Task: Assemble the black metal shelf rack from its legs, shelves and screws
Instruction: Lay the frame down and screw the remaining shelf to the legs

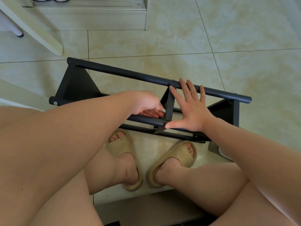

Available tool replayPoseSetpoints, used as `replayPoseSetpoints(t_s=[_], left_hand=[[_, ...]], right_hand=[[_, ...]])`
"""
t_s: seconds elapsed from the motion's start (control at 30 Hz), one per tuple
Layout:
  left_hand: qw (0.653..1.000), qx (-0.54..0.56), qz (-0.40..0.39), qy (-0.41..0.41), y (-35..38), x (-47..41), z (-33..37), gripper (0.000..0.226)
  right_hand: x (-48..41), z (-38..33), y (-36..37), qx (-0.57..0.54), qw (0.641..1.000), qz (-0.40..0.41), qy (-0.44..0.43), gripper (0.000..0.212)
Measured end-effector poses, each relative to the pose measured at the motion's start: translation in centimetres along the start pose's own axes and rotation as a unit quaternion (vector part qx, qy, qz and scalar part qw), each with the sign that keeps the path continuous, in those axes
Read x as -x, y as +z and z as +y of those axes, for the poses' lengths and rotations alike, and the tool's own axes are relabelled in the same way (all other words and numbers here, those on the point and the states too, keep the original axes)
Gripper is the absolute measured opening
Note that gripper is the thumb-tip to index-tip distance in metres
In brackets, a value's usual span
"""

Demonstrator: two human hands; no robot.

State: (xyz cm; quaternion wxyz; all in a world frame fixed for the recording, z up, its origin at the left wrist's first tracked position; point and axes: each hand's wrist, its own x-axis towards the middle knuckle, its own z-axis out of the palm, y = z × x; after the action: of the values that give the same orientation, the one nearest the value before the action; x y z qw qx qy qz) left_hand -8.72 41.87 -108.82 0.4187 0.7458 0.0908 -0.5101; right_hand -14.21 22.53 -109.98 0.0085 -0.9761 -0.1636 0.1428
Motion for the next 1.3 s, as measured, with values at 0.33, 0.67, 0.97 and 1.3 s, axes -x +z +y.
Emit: replayPoseSetpoints(t_s=[0.33, 0.67, 0.97, 1.3], left_hand=[[0.995, -0.097, 0.001, 0.012, -0.3, 0.4, -0.1, 0.011], [0.980, -0.196, -0.009, 0.025, -0.5, 0.7, -0.3, 0.026], [0.962, -0.266, -0.029, 0.050, -0.6, 1.1, 0.0, 0.031], [0.929, -0.333, 0.039, 0.159, -1.5, 0.8, 0.4, 0.015]], right_hand=[[0.0, -0.1, -0.1, 0.001, 1.000, -0.002, 0.002, 0.130], [0.1, -0.1, -0.3, -0.001, 1.000, -0.006, 0.003, 0.130], [0.1, -0.1, -0.2, -0.003, 1.000, -0.005, 0.003, 0.130], [0.1, -0.1, -0.1, -0.006, 1.000, -0.002, 0.003, 0.129]])
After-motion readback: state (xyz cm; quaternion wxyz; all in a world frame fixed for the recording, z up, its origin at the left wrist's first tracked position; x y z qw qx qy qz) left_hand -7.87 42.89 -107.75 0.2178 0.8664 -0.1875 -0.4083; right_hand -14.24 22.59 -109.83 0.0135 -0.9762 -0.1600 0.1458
